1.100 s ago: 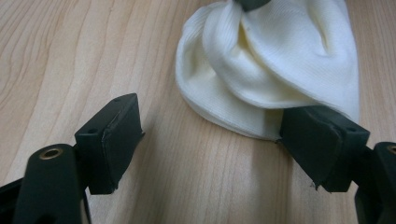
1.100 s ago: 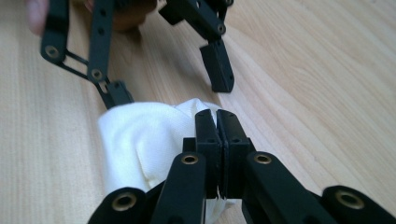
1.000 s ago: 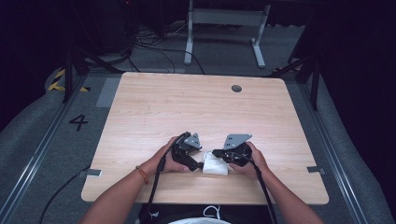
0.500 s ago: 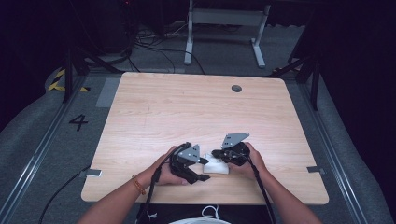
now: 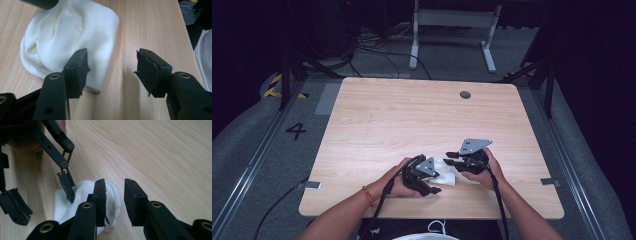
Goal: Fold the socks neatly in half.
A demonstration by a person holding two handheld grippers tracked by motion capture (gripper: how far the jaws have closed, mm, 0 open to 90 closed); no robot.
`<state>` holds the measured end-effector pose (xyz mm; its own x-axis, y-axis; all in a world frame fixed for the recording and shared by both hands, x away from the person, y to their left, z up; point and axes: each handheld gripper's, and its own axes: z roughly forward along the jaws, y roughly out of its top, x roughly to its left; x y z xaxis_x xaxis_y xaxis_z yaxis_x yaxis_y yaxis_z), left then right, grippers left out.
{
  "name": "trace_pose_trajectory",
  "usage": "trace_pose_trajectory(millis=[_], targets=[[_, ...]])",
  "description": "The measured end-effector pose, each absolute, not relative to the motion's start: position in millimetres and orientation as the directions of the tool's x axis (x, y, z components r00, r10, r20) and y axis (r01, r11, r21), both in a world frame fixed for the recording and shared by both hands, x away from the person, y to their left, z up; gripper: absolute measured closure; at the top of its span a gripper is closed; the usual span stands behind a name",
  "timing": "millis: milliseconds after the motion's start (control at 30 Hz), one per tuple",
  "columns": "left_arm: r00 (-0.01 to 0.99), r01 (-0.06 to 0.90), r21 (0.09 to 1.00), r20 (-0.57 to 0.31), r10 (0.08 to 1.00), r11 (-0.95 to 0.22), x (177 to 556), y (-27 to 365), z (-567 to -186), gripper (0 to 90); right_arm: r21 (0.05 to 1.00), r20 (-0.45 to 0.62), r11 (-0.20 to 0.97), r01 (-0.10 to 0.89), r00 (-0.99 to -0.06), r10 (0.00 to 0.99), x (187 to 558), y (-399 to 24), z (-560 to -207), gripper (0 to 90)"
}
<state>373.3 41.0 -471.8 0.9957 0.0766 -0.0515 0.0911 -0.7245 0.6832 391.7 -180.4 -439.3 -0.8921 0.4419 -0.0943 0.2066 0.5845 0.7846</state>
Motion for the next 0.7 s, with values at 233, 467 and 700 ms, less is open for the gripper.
trace_pose_trajectory(millis=[233,467,700], targets=[[0.996,0.091,0.683,-0.048,0.080,-0.725,375,42,-472,44.0,0.732,-0.099,0.651,0.202,-0.913,0.395,395,-177,-449,74.6],[0.996,0.086,0.680,-0.047,0.074,-0.728,376,42,-472,44.4,0.723,-0.133,0.667,0.177,-0.913,0.386,397,-174,-454,86.1],[0.995,0.101,0.682,-0.063,0.080,-0.724,378,44,-472,46.3,0.724,-0.129,0.653,0.224,-0.885,0.447,403,-166,-461,86.1]])
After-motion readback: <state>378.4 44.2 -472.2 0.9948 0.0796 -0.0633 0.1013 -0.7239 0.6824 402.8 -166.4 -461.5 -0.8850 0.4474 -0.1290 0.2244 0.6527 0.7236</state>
